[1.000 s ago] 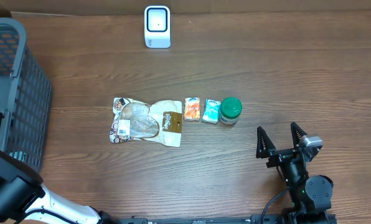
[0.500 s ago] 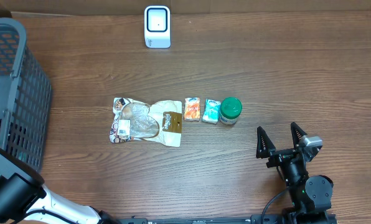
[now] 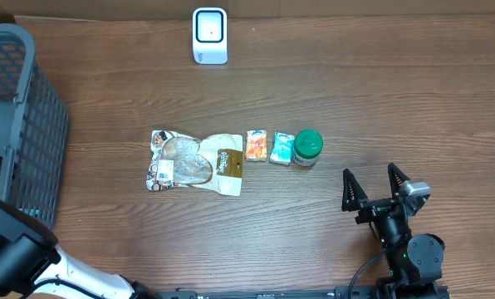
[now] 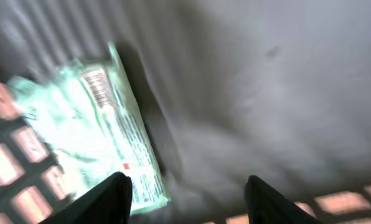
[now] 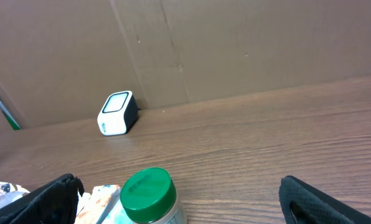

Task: Scan the item barcode
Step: 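Reach the left gripper into the basket and grasp the mint-green snack bag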

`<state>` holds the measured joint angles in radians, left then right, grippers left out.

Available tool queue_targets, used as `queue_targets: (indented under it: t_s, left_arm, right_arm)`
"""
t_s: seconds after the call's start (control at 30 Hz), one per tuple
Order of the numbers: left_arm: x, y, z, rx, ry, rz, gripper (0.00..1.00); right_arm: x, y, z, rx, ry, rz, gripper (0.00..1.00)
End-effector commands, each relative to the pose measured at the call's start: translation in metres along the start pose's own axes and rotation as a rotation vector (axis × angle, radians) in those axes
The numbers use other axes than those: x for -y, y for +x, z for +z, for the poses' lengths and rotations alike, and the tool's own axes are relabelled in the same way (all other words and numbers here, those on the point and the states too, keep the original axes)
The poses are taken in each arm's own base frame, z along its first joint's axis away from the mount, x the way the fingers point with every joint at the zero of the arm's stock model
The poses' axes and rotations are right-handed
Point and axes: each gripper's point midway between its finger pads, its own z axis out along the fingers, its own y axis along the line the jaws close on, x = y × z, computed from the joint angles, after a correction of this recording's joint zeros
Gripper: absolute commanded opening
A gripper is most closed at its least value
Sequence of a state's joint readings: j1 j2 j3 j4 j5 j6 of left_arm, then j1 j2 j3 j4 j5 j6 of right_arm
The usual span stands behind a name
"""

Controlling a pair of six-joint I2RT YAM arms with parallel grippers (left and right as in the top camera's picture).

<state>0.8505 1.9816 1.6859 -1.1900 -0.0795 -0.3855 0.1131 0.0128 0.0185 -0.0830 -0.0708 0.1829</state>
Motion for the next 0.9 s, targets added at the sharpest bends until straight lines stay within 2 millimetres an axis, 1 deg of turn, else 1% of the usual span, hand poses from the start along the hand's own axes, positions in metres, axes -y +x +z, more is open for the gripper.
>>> queue_targets:
  t_s: [0.0, 0.1, 0.43, 0.5, 0.57, 0.67, 0.83, 0.87]
  left_arm:
    - [0.007, -0.01, -0.024, 0.047, 0.004, 0.015, 0.62]
    - [-0.002, -0.003, -0.015, 0.019, -0.04, 0.016, 0.62]
    - [-0.024, 0.034, 0.039, -0.077, -0.147, 0.03, 0.63]
    - [-0.028, 0.037, 0.046, -0.077, -0.169, 0.032, 0.64]
    - [-0.032, 0.04, 0.055, -0.074, -0.186, 0.034, 0.68]
    - [-0.035, 0.043, 0.065, -0.067, -0.197, 0.033, 0.7]
    - [-0.036, 0.048, 0.078, -0.064, -0.198, 0.033, 0.69]
    - [-0.036, 0.048, 0.079, -0.064, -0.198, 0.033, 0.64]
  right_arm:
    - [0.0, 0.002, 0.0, 0.003, 0.001, -0.006, 1.0]
    - [0.0, 0.002, 0.0, 0.003, 0.001, -0.006, 1.0]
    - [0.0, 0.002, 0.0, 0.003, 0.001, -0.006, 1.0]
    - [0.0, 0.002, 0.0, 0.003, 0.001, -0.006, 1.0]
    - [0.0, 0.002, 0.0, 0.003, 0.001, -0.006, 1.0]
    - [0.0, 0.002, 0.0, 0.003, 0.001, -0.006, 1.0]
    - [0.0, 0.002, 0.0, 0.003, 0.001, -0.006, 1.0]
    - [0.0, 0.002, 0.0, 0.003, 0.001, -0.006, 1.0]
